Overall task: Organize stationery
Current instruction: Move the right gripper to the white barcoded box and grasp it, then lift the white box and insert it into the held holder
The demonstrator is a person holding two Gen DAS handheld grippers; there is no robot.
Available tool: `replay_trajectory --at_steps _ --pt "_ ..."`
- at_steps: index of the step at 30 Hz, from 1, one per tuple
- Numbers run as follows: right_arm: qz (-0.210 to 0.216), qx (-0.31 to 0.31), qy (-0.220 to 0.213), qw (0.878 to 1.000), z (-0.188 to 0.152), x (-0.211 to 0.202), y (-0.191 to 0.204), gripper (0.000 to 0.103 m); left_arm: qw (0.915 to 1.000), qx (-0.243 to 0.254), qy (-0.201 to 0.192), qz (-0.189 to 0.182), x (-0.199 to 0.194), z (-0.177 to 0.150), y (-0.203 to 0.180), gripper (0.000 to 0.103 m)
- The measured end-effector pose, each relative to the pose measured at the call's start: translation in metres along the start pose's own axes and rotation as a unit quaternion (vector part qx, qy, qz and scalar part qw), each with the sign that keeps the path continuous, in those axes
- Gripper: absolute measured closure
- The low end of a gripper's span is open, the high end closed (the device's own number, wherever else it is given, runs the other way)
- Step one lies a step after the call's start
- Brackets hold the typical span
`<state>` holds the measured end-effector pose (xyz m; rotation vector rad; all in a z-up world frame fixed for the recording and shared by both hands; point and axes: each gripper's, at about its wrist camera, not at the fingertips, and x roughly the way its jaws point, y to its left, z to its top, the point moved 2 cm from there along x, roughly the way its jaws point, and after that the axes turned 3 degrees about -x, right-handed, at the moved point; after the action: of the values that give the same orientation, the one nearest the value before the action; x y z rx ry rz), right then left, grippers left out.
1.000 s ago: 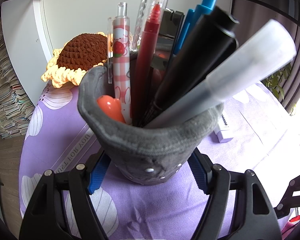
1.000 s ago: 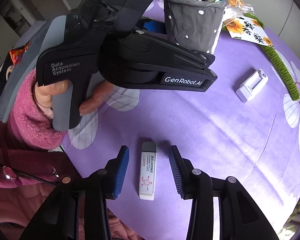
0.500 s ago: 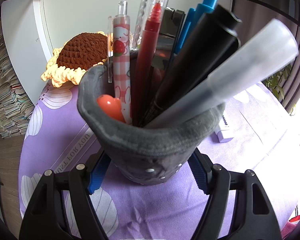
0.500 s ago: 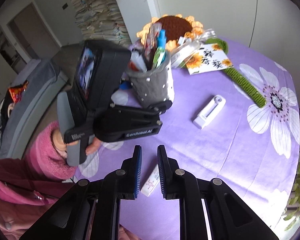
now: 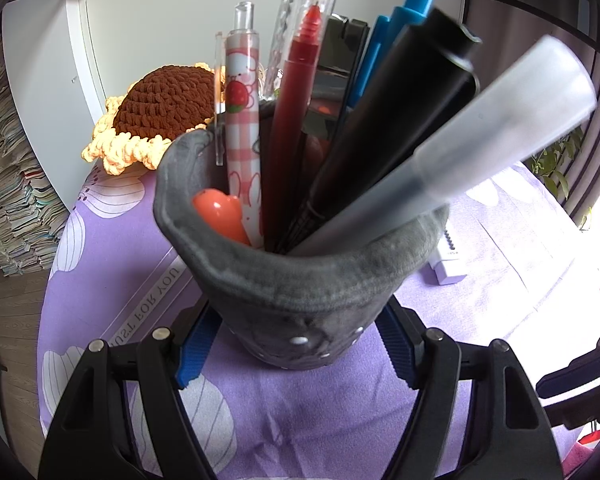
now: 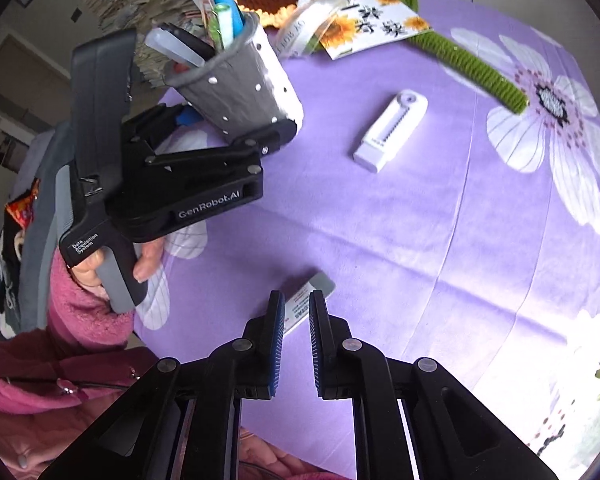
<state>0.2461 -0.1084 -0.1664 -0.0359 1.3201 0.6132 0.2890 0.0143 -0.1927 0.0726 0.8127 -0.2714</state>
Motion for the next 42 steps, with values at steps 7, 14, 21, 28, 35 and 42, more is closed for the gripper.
replay_trajectory --at_steps 7,14,21,28,35,42 --pt "0.022 0.042 0.023 0.999 0.002 0.013 -0.006 0.076 1.0000 0.000 0.000 0.000 -0.001 -0.001 0.000 0.031" --pt "0.005 0.061 0.038 0.997 0.004 0.020 -0.015 0.076 1.0000 0.000 0.000 0.000 -0.001 0.000 -0.001 0.031" --pt "-0.022 0.035 0.035 0.999 0.014 0.028 -0.007 0.076 1.0000 0.000 0.000 0.000 -0.001 -0.001 -0.001 0.031" --pt "-0.078 -0.035 0.021 0.996 0.012 0.034 0.017 0.082 1.0000 0.000 0.000 0.000 -0.001 0.000 -0.001 0.030" --pt "-0.079 -0.061 -0.042 0.994 0.010 -0.002 0.032 0.085 1.0000 0.000 0.001 0.000 -0.001 0.000 0.000 0.031" --pt "-0.052 -0.056 -0.119 0.990 0.019 -0.053 0.028 0.086 1.0000 0.000 0.001 0.000 -0.001 -0.001 -0.001 0.031"
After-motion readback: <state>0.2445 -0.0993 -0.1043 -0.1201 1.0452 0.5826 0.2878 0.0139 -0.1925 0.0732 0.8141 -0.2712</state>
